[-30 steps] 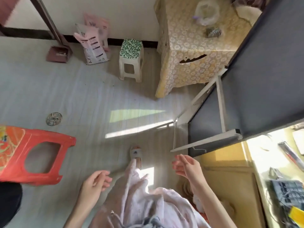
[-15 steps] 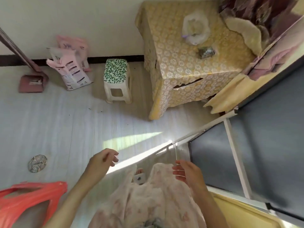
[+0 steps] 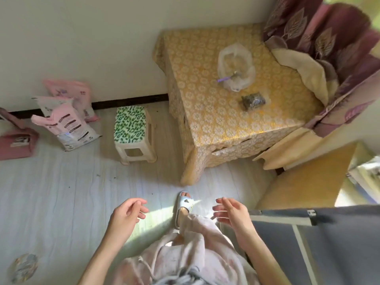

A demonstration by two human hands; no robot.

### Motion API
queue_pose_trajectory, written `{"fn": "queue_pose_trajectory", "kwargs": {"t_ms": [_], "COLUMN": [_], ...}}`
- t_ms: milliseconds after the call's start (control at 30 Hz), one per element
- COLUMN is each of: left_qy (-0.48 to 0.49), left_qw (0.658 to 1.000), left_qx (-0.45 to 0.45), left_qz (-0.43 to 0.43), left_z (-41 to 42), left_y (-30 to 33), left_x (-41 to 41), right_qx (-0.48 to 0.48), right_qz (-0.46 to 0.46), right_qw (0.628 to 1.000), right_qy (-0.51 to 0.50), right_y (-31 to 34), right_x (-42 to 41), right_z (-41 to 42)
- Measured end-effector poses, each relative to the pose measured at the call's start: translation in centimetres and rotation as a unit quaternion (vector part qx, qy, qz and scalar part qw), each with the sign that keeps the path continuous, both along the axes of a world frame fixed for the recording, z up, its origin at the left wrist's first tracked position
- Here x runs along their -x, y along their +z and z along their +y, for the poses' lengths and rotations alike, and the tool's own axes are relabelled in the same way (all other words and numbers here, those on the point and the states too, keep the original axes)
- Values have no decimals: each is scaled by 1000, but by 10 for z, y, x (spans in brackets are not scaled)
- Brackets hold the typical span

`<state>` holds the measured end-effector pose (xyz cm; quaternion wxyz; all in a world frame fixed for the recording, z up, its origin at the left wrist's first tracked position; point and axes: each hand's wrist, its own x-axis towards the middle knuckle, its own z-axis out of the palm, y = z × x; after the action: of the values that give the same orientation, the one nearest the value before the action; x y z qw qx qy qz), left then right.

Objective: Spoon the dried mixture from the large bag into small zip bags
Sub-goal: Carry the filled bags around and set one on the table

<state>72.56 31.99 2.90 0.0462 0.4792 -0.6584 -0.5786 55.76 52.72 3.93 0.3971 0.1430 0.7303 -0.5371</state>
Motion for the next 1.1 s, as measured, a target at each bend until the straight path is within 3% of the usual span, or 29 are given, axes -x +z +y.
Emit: {"fn": "queue_pose_trajectory", "kwargs": {"t_ms": [200,433,633,800,933,1100], "left_qy": [-6,12,-80,-214,-310,-326], "left_qw": [1000,1000,996,975,949,945], "left_qx": [28,1,-15,-9,23,16], "left_qz": [0,-6,-32,-52,-47,-15], "left_z": [-61,-91,-128,-179,-213,-234], "left_y": [-2,0,-4,-6,0,1], "left_x": [73,138,214,308,389,472], "right_qx": [2,-17,-33,-60,-123,-221], "right_qz": [31,15,-7,-8,-7,-24], "right_qw": [1000,1000,998,990,972,936], "right_qy": [5,2,-55,-130,-201,-273], "right_y": [-6,-11,-16,-25,-42,-78], "right_x": [104,163,213,289,374,462], "right_z": [-56,-88,-111,-136,-156,-165]}}
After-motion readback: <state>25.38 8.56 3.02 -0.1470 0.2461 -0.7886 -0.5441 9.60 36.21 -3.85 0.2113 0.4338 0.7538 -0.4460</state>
